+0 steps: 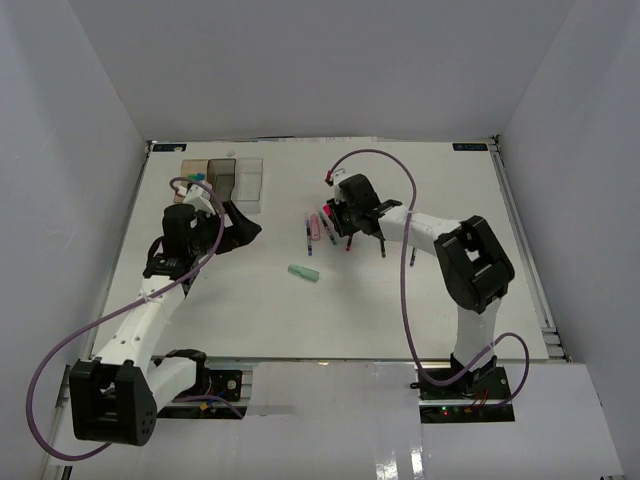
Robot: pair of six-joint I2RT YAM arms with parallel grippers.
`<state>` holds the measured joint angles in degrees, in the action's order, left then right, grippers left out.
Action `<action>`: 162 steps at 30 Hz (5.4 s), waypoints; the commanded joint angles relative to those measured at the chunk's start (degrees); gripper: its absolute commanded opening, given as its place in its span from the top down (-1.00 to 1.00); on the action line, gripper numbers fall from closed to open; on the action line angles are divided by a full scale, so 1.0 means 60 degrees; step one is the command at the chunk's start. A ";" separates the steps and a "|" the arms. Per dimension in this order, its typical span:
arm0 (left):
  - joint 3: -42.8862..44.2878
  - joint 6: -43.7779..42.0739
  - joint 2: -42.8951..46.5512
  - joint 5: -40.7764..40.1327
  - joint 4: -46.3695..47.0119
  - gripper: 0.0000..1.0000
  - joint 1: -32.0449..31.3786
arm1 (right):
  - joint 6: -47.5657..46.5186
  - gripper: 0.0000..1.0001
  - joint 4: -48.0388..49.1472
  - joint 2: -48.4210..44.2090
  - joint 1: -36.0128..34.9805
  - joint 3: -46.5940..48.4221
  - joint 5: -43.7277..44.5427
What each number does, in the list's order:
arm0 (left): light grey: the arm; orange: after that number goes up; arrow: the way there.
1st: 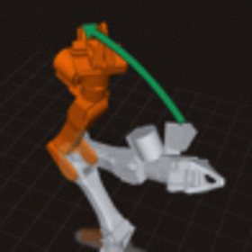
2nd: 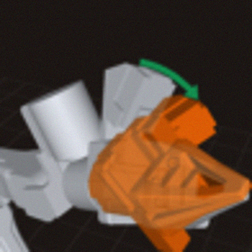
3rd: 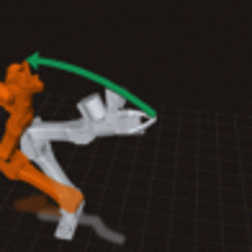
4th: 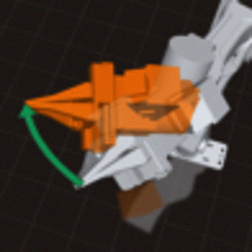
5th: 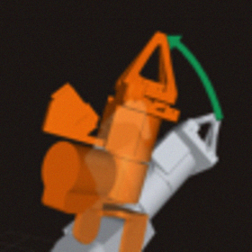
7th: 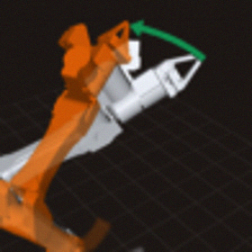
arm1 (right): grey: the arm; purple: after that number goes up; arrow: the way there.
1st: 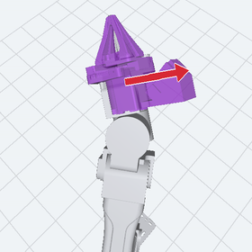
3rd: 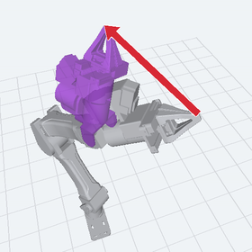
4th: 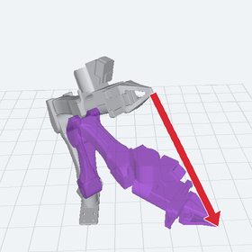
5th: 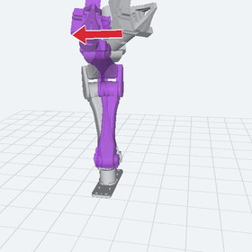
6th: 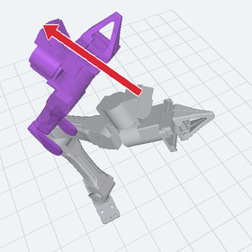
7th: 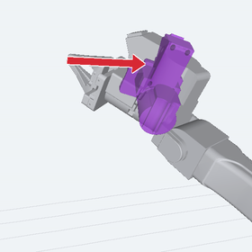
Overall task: Sort the stationery into containers
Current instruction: Pick up the pen from the center of the board, then place the pen in the storage box, then pick up the pen from the center of the board.
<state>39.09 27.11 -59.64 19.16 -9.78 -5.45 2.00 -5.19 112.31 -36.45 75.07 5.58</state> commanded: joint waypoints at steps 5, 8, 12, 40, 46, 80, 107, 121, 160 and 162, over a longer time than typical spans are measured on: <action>0.1072 0.2186 -0.0137 -0.0334 0.1087 -0.96 -0.1709 | 0.0998 0.49 0.0951 -0.3450 -0.0590 -0.1406 -0.0462; 0.1321 0.2512 -0.0561 -0.1137 0.1468 -0.96 -0.2704 | 0.1701 0.46 0.1625 -0.4490 -0.0898 -0.2270 -0.0462; 0.1980 0.2556 -0.1278 -0.2237 0.1557 -0.93 -0.3908 | 0.2288 0.42 0.2329 -0.5489 -0.1264 -0.3120 -0.0404; 0.3958 0.1430 -0.3405 -0.4964 0.0943 0.79 -0.6065 | 0.2774 -0.40 0.3049 -0.7161 -0.1543 -0.4806 -0.0199; 0.4616 -0.0502 -0.3537 -0.5098 -0.0579 0.78 -0.4251 | 0.2085 -0.93 0.2141 -0.7556 -0.1543 -0.5011 0.0270; 1.0800 -0.4288 -0.9208 -0.5142 -0.2984 -0.49 0.1495 | 0.0780 -0.80 0.1041 -0.9490 -0.1514 -0.7282 0.0080; 0.2683 0.6217 -0.3651 -0.4892 -0.4068 -0.75 -0.4861 | 0.0941 -0.80 0.0382 -1.0750 -0.1528 -0.7516 0.0446; 0.4485 0.7463 -0.6744 -0.4921 -0.4961 -0.46 -0.5668 | 0.0941 -0.81 0.0484 -1.1131 -0.1528 -0.7706 0.0505; 0.5159 0.1717 -0.5765 -0.6636 -0.4875 0.47 -0.3708 | 0.0897 -0.81 0.0543 -1.1306 -0.1528 -0.7780 0.0476; 0.5407 0.0672 -0.5676 -0.6606 -0.4436 0.43 -0.2934 | 0.0883 -0.80 0.0543 -1.1277 -0.1528 -0.7780 0.0461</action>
<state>67.94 44.58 -98.50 -17.76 -40.42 -28.86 7.33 -3.46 45.04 -45.50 28.27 8.62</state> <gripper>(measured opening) 0.386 0.903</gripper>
